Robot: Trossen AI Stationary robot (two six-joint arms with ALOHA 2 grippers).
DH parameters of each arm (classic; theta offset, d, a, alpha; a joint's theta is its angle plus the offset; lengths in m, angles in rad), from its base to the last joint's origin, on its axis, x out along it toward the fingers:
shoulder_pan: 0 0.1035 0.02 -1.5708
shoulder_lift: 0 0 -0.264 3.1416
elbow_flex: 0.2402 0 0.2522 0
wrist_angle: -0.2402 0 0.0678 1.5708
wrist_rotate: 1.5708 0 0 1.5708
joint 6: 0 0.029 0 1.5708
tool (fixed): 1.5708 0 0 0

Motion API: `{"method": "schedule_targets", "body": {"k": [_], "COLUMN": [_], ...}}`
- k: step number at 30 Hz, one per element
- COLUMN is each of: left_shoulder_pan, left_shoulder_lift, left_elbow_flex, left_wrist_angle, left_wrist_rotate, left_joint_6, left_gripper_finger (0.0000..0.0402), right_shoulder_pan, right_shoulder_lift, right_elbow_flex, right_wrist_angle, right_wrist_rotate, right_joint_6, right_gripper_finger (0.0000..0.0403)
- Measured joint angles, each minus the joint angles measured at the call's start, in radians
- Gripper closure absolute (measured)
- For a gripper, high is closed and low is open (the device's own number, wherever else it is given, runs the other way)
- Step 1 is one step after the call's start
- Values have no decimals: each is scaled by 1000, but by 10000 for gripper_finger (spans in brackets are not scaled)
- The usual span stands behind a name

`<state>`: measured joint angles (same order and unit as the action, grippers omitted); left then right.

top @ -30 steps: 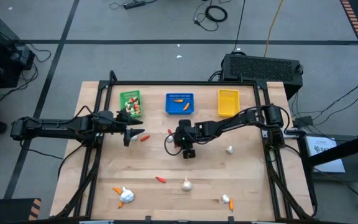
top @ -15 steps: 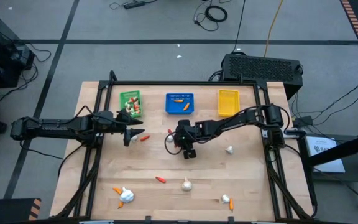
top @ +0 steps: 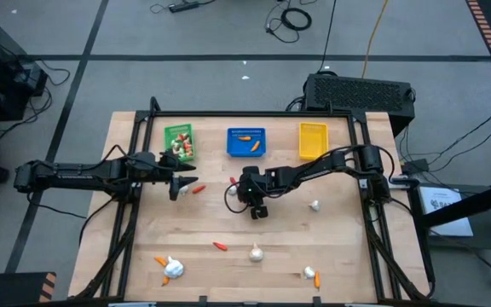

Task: Sort produce into baskets
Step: Put the orange chili pepper into the blue bin

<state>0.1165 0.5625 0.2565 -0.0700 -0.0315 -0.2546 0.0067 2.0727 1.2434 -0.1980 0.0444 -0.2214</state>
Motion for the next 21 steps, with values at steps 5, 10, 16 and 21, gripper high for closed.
{"method": "schedule_targets", "body": {"k": [5,10,16,21], "left_shoulder_pan": [0,0,0,0], "left_shoulder_lift": [0,0,0,3], "left_elbow_flex": [0,0,0,0], "left_wrist_angle": [0,0,0,9], "left_wrist_rotate": [0,-1,0,-3], "left_joint_6": [0,-32,-101,-80], "left_gripper_finger": [188,188,188,188], "right_shoulder_pan": [1,1,-10,-48], "right_shoulder_lift": [2,-16,-108,-221], "right_elbow_flex": [-1,-2,-13,-6], "right_wrist_angle": [-4,-35,-127,-128], "right_wrist_rotate": [-2,-1,22,85], "right_joint_6": [4,23,43,34], "right_gripper_finger": [331,382,390,381]}}
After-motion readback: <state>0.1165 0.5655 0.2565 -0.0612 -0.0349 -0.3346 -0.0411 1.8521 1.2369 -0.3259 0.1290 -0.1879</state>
